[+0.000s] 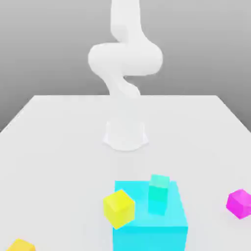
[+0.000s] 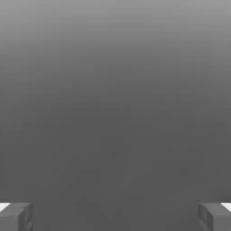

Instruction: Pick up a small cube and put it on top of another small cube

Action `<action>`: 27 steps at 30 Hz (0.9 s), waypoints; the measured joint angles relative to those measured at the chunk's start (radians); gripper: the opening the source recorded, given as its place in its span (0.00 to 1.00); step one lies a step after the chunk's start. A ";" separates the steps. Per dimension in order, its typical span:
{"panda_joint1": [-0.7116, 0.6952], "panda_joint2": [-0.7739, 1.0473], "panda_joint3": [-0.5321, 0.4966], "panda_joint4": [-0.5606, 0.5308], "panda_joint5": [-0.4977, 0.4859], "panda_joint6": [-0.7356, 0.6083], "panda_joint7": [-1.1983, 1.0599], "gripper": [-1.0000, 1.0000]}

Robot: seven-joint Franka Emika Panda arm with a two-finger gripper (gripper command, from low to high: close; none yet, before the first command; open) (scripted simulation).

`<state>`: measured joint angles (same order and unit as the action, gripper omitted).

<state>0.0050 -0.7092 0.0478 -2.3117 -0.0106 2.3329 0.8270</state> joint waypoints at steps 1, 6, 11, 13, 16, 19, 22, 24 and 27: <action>0.002 0.039 0.021 -0.005 -0.005 0.014 0.012 0.50; 0.017 0.221 0.120 -0.029 -0.039 0.081 0.076 0.50; 0.037 0.401 0.215 -0.052 -0.086 0.147 0.149 0.50; 0.048 0.474 0.251 -0.062 -0.110 0.173 0.181 0.50; 0.072 0.584 0.296 -0.075 -0.151 0.211 0.234 0.50; 0.126 0.695 0.327 -0.089 -0.193 0.249 0.288 0.50; 0.175 0.805 0.340 -0.102 -0.228 0.287 0.336 0.50; 0.202 0.877 0.349 -0.112 -0.245 0.313 0.363 0.50; 0.252 0.984 0.359 -0.123 -0.266 0.357 0.400 0.50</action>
<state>0.2565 0.2744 0.4068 -2.4344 -0.2771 2.6900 1.2275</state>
